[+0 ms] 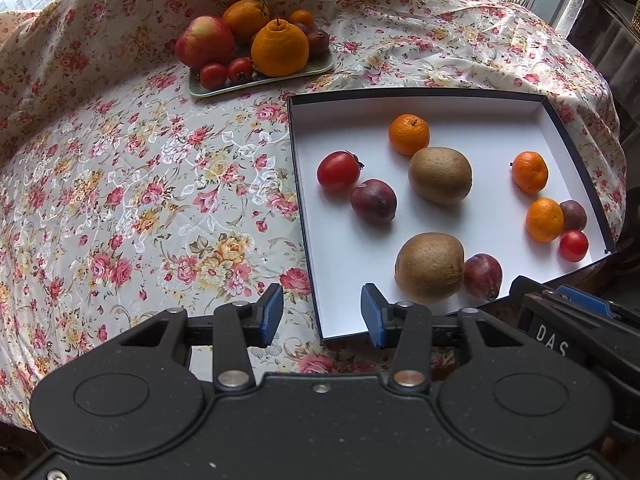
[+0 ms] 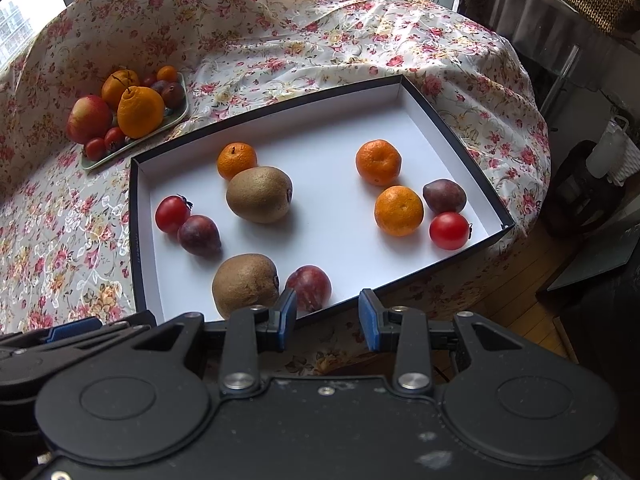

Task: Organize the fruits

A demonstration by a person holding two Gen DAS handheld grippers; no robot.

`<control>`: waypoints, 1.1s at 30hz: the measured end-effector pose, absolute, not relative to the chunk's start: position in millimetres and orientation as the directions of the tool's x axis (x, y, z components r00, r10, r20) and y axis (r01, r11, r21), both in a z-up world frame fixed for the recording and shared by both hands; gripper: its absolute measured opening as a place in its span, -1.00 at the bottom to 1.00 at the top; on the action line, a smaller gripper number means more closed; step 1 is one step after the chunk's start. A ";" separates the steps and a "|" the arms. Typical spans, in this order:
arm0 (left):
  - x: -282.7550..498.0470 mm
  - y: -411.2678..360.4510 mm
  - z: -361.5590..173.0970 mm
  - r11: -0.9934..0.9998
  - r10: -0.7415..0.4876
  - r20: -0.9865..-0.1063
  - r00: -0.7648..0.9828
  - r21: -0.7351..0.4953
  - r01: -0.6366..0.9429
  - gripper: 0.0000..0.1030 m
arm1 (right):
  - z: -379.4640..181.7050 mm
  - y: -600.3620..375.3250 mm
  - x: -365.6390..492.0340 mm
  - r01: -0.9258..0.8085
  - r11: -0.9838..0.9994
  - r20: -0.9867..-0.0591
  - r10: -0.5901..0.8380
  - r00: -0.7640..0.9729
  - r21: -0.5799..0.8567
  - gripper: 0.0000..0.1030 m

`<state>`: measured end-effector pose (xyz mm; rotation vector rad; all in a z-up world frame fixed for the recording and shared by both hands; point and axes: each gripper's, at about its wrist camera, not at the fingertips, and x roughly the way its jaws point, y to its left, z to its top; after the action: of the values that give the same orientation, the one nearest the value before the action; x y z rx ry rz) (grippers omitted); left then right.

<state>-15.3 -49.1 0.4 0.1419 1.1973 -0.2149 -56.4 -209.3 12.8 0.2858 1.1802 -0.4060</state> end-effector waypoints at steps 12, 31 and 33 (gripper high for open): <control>-13.9 -49.5 -1.2 0.970 -0.082 -0.935 0.344 0.004 0.243 0.02 | 12.2 -210.5 -56.6 0.446 0.895 -0.936 -0.152 0.318 0.006 -0.26; -13.8 -50.5 -2.7 0.969 -0.081 -0.936 0.342 0.007 0.248 0.02 | 11.5 -210.7 -56.7 0.446 0.895 -0.936 -0.152 0.316 0.005 -0.26; -13.8 -50.5 -2.8 0.969 -0.081 -0.936 0.342 0.007 0.248 0.02 | 11.5 -210.7 -56.6 0.445 0.895 -0.936 -0.152 0.316 0.005 -0.26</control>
<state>-13.8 -50.5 -2.8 0.1576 1.2047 -0.2147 -56.6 -210.7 11.5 0.2841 1.1883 -0.3998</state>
